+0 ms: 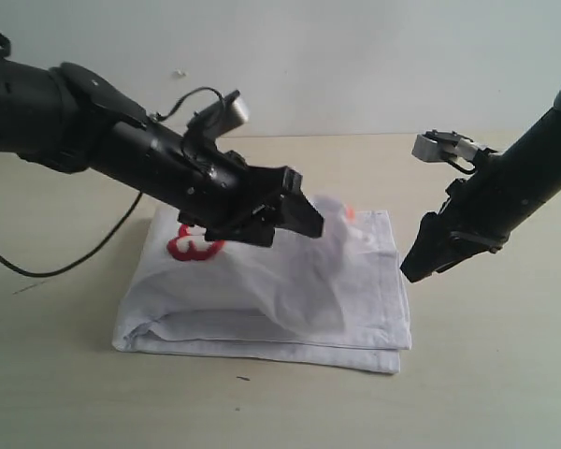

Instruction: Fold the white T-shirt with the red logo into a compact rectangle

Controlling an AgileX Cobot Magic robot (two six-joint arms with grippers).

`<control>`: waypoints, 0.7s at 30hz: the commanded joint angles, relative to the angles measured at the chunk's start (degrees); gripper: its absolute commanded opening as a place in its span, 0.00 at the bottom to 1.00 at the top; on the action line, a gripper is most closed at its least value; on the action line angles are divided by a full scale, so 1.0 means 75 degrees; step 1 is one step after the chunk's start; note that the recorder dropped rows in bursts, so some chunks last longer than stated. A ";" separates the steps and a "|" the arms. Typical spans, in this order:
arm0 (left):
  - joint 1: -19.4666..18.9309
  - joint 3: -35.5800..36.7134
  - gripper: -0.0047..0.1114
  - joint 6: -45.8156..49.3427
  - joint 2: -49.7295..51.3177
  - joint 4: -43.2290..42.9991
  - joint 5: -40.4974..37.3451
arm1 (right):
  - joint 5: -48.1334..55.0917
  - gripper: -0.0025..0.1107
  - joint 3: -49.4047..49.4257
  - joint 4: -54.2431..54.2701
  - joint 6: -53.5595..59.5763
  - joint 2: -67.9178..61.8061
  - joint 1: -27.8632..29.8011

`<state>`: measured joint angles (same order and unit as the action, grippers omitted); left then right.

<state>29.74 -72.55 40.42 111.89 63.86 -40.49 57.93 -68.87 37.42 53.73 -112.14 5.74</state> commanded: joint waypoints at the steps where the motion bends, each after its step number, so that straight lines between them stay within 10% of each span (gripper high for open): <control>1: 0.0035 -0.0254 0.86 0.0006 0.0269 0.0123 -0.0376 | 0.0038 0.54 -0.0006 0.0010 0.0079 0.0002 0.0029; 12: -0.1029 -0.0638 0.76 -0.0210 0.0269 -0.1753 -0.1558 | 0.0077 0.54 -0.0006 0.0313 0.0112 0.0002 0.0029; 21: -0.1024 -0.0619 0.09 -0.0484 0.1219 -0.2070 -0.1468 | 0.0305 0.54 -0.0006 0.1246 0.0541 0.0002 0.0029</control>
<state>21.67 -77.17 37.28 118.33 46.51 -51.21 59.86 -68.87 45.59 57.09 -112.14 5.74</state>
